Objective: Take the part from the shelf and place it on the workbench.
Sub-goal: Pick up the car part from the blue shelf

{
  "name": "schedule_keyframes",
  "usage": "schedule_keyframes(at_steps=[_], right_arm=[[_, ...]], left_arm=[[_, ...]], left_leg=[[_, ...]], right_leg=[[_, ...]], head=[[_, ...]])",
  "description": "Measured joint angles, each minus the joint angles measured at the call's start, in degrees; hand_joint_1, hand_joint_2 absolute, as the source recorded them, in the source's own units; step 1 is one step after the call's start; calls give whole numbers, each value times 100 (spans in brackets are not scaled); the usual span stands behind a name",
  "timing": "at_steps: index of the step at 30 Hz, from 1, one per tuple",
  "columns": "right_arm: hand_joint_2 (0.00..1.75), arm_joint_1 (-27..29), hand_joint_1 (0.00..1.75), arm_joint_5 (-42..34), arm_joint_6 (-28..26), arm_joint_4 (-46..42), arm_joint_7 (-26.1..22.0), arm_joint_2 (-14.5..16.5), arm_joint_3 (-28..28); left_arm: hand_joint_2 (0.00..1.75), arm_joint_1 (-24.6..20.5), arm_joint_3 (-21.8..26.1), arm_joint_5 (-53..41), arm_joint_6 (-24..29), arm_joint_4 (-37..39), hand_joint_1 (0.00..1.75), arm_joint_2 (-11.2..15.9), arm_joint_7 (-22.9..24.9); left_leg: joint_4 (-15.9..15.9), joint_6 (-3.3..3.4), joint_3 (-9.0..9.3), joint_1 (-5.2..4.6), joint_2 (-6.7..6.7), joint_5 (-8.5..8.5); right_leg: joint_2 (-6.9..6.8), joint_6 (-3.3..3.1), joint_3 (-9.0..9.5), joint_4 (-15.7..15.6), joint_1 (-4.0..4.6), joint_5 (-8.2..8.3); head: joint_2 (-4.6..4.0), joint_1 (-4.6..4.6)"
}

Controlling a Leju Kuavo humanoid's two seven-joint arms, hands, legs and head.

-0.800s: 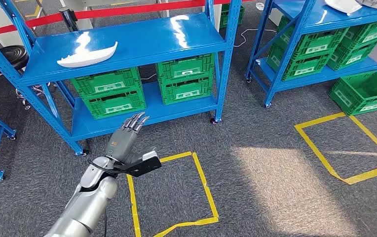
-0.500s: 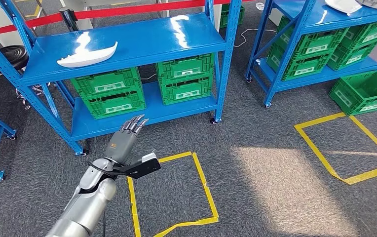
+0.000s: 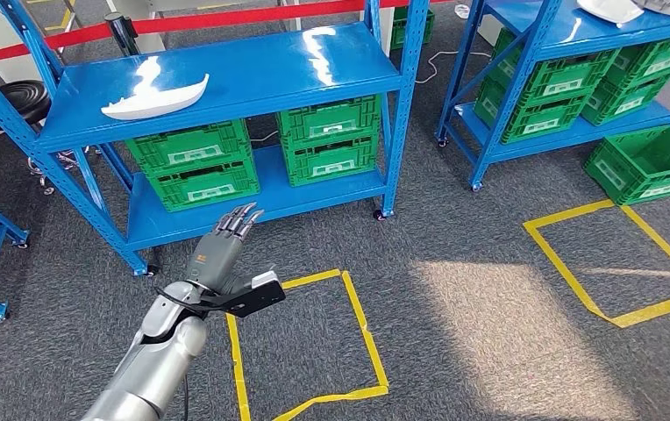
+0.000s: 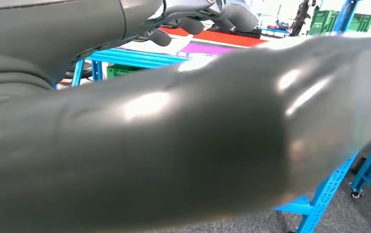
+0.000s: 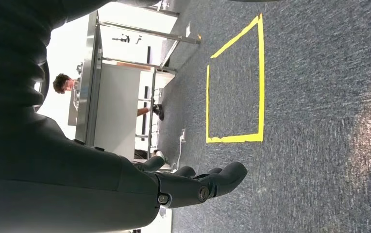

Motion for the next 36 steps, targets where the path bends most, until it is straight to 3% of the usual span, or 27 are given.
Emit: schedule_keyframes(at_steps=[12, 36], right_arm=[[175, -5, 0, 54, -25, 0, 0, 5, -95], [175, -7, 0, 143, -5, 0, -4, 5, -140]], left_arm=[[0, 34, 120, -232, -11, -33, 0, -5, 272], [0, 65, 225, -230, -12, -30, 0, -5, 250]], left_leg=[[0, 0, -1, 0, -1, 0], [0, 0, -1, 0, -1, 0]], right_leg=[[-2, 0, 0, 0, 0, 0], [-2, 0, -1, 0, 0, 0]], head=[[0, 0], [0, 0]])
